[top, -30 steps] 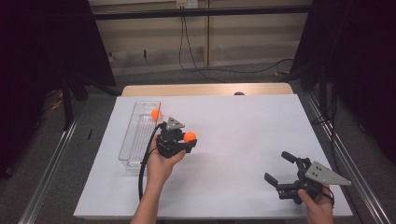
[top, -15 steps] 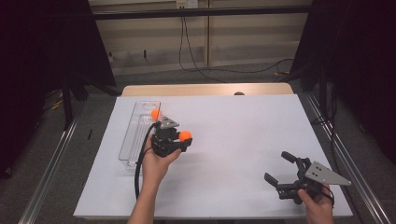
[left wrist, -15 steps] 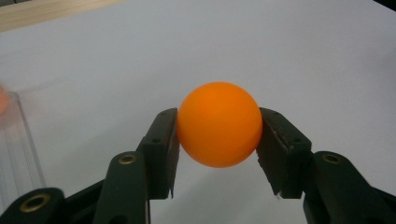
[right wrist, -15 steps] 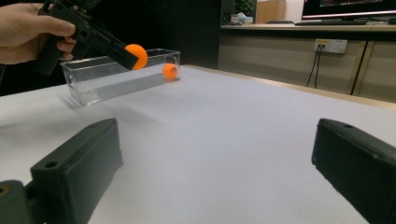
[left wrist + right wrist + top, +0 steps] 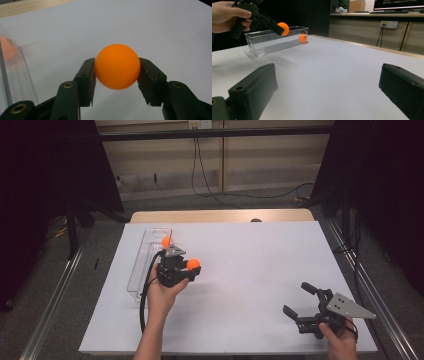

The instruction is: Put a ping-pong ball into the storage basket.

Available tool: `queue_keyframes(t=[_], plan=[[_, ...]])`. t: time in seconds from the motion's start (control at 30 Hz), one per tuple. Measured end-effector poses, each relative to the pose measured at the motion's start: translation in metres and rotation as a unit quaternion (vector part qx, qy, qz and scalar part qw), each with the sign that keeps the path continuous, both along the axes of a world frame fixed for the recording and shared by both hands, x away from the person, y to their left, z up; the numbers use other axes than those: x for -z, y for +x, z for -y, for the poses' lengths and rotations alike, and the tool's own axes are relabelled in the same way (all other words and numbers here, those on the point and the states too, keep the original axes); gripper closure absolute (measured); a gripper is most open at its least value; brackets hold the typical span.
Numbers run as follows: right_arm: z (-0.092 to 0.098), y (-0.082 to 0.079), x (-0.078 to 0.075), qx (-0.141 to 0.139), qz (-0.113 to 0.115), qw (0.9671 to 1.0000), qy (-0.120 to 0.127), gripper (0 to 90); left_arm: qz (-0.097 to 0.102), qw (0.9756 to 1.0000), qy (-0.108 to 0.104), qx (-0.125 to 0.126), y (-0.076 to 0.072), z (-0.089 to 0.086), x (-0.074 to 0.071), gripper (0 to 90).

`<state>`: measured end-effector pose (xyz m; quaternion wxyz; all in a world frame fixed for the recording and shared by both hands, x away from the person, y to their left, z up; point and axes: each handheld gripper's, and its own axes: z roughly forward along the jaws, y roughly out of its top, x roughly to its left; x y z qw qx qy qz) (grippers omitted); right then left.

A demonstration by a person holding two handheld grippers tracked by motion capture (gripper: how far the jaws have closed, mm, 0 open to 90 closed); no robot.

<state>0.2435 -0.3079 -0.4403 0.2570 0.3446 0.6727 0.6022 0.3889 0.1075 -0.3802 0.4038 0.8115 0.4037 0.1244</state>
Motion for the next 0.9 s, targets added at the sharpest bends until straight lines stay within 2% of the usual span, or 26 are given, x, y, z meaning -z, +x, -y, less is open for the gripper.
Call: queue_keyframes(t=[0.6, 0.77, 0.9], plan=[[0.000, 0.000, 0.000, 0.000, 0.001, 1.0000, -0.001, 1.0, -0.003, 0.9999, -0.003, -0.015, 0.002, -0.010, 0.000, 50.9], [0.000, 0.000, 0.000, 0.000, 0.000, 1.0000, 0.000, 1.0, 0.000, 0.9999, 0.005, -0.012, 0.003, -0.012, 0.000, 50.9], [0.000, 0.000, 0.000, 0.000, 0.001, 1.0000, -0.001, 1.0, -0.001, 0.9999, 0.000, -0.016, 0.003, -0.013, 0.000, 50.9]])
